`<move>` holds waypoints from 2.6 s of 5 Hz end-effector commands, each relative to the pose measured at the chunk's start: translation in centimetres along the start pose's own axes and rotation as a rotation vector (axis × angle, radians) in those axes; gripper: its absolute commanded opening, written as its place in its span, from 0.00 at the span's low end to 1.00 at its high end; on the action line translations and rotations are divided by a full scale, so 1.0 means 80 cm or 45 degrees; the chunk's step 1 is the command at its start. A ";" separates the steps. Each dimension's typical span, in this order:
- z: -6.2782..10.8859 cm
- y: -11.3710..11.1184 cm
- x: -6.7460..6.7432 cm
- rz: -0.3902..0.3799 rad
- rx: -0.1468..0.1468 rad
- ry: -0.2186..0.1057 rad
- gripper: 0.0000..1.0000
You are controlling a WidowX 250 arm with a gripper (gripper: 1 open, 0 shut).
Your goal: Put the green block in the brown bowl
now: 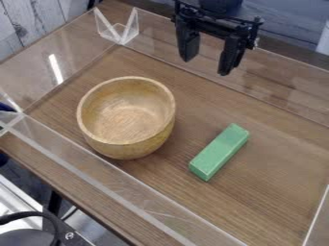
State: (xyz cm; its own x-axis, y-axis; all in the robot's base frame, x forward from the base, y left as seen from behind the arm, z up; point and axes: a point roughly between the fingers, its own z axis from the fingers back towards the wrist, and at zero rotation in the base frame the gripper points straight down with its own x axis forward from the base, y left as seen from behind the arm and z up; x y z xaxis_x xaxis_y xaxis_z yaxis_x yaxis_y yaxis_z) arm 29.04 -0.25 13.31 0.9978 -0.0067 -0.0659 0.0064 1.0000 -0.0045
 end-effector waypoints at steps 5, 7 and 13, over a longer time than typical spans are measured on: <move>-0.093 -0.052 -0.053 -0.258 0.014 0.020 1.00; -0.114 -0.059 -0.047 -0.287 0.001 0.023 1.00; -0.122 -0.056 -0.037 -0.272 -0.042 0.001 1.00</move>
State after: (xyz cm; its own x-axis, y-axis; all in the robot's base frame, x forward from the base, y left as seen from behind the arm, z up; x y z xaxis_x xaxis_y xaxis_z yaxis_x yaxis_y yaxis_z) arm 24.43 -4.75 2.81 0.9684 -0.2248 -0.1078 0.2202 0.9740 -0.0530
